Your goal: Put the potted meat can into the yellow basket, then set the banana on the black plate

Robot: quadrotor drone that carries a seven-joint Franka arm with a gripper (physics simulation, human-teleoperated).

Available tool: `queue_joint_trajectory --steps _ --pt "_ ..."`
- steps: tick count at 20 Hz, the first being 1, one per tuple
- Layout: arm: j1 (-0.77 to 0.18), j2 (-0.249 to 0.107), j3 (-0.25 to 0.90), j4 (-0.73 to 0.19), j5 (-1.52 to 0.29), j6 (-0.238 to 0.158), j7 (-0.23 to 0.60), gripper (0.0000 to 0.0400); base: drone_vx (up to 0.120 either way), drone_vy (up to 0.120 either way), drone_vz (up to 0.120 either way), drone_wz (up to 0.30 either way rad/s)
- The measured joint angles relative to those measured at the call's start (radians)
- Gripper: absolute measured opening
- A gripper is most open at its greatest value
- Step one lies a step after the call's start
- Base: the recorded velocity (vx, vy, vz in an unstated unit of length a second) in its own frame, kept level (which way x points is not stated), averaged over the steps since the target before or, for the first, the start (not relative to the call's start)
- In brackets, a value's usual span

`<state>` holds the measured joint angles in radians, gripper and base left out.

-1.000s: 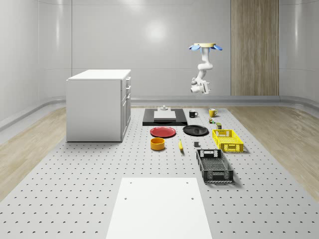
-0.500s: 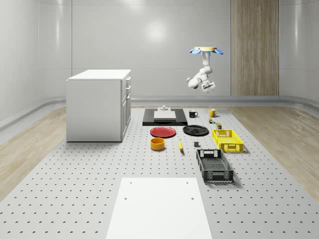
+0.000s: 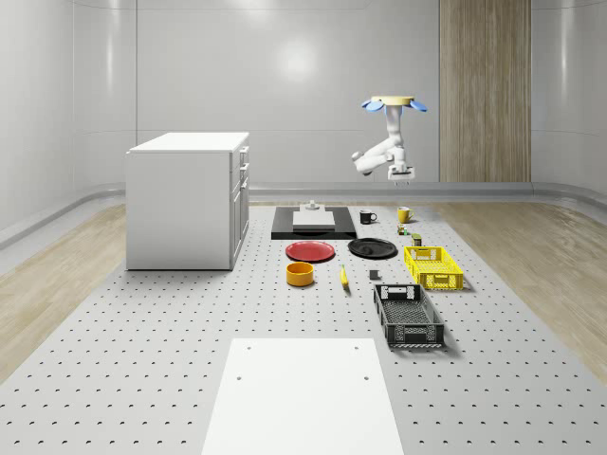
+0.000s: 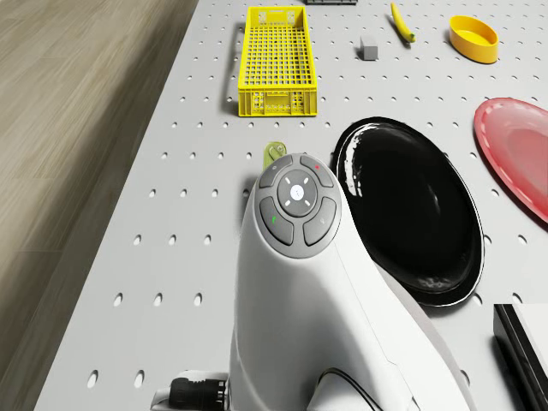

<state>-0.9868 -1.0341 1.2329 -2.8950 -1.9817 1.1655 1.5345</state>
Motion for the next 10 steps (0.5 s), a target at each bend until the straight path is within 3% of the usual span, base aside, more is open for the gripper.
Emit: queue_joint_trajectory --steps 4,5,8,10 --pt "-0.032 -0.026 0.018 -0.001 -0.001 0.003 0.023 0.0400 0.120 0.000 -0.110 0.000" --pt "-0.038 -0.032 0.021 -0.001 0.001 0.006 0.027 0.0400 0.120 0.000 0.000 0.000" --pt "-0.052 -0.050 0.030 0.000 0.006 0.015 0.038 0.0400 0.120 0.120 0.000 0.000" --pt "-0.059 -0.061 0.035 0.000 0.011 0.022 0.044 0.0400 0.120 0.040 -0.020 0.000"
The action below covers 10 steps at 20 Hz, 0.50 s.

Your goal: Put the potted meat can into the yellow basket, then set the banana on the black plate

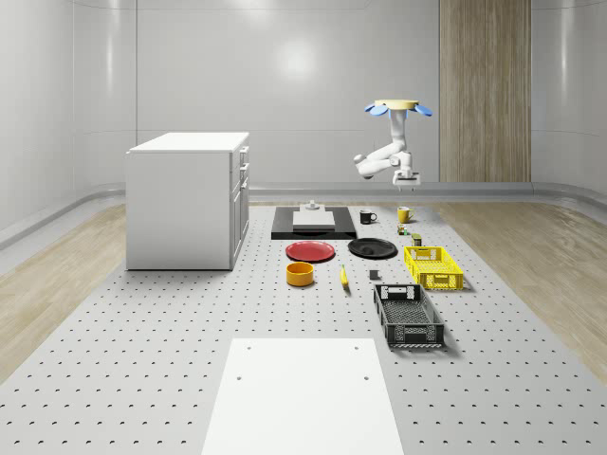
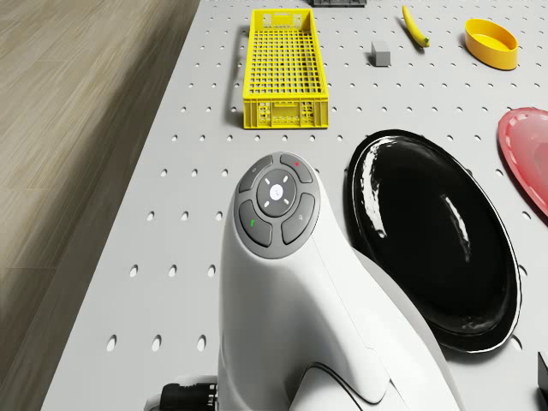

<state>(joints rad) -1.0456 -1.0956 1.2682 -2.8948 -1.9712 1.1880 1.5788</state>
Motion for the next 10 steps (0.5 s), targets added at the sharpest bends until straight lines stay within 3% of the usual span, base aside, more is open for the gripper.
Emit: queue_joint_trajectory --steps 10 --pt "-0.025 -0.053 0.020 0.004 0.026 0.043 0.022 0.0400 0.120 0.000 -0.120 0.000"
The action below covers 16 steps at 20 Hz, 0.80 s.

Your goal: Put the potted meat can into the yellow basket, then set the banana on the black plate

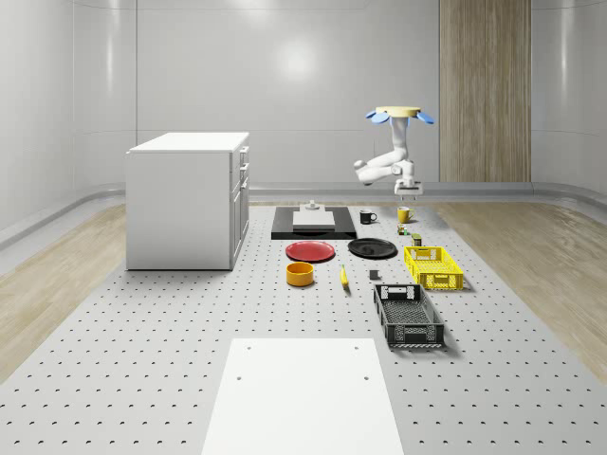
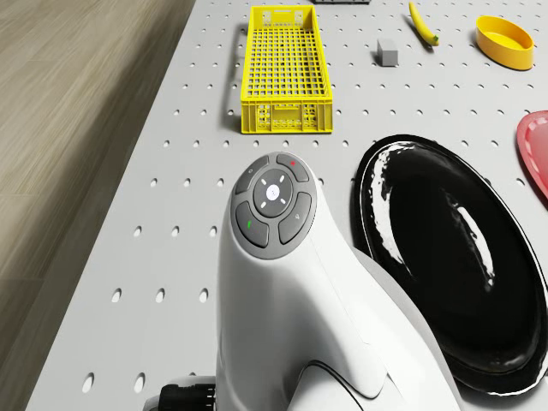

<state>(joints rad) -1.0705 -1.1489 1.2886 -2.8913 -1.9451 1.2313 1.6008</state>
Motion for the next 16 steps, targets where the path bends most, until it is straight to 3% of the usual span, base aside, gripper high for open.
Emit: queue_joint_trajectory --steps 14,16 --pt "-0.023 -0.067 0.021 0.005 0.035 0.061 0.022 0.0400 0.120 0.000 -0.120 0.000" --pt "-0.026 -0.076 0.023 0.005 0.040 0.070 0.024 0.0400 0.120 0.000 -0.020 0.000"
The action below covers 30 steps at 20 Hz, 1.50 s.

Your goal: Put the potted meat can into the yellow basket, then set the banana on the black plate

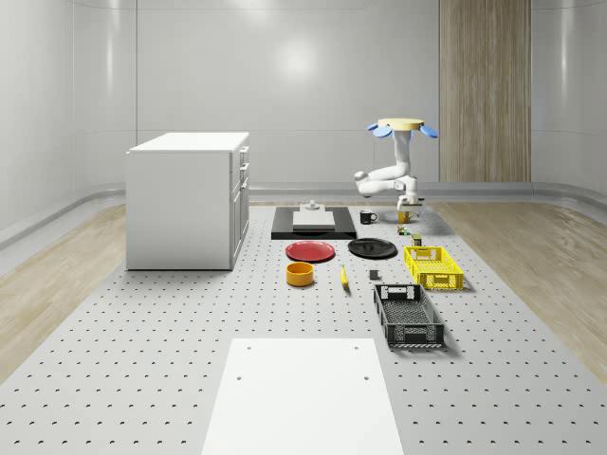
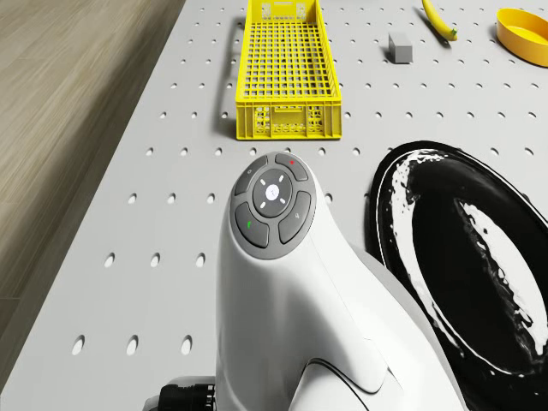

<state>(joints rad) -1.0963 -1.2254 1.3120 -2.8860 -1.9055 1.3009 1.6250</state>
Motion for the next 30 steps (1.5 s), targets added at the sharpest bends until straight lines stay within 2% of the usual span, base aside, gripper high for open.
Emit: queue_joint_trajectory --steps 6,13,30 --pt "-0.008 -0.026 0.007 0.002 0.013 0.024 0.007 0.0400 0.120 0.000 -0.007 0.000" --pt "-0.016 -0.055 0.014 0.004 0.027 0.051 0.015 0.0400 0.120 0.000 -0.109 0.000" --pt "-0.033 -0.117 0.028 0.007 0.056 0.108 0.030 0.0400 0.120 -0.026 0.000 0.000"
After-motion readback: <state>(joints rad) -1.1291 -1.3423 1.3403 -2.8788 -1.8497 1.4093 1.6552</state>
